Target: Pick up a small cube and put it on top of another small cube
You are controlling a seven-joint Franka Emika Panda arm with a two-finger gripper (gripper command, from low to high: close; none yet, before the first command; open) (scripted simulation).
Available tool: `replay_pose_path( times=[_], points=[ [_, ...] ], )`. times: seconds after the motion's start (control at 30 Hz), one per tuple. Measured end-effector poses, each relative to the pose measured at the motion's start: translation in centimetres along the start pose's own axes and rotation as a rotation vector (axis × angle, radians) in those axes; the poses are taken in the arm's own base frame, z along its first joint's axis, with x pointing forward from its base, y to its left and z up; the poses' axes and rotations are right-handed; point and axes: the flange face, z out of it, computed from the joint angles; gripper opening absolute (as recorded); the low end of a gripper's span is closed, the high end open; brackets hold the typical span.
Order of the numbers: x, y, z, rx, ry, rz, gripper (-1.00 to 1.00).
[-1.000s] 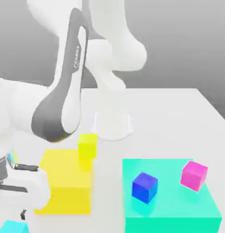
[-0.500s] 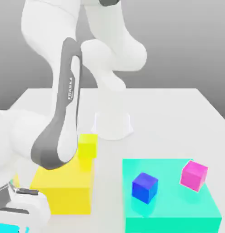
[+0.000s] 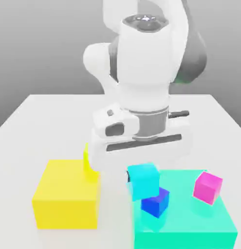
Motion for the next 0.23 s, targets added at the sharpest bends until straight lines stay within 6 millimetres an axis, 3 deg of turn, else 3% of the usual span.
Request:
replay_pose_path(
  times=[0.13, 0.17, 0.23],
  points=[
    [-0.8, -0.1, 4.7, -0.004, 0.003, -0.007, -1.0],
    [-0.8, -0.1, 5.4, -0.004, 0.003, -0.007, 1.0],
    [-0.9, -0.2, 5.4, -0.004, 0.003, -0.011, 1.0]
  ],
)
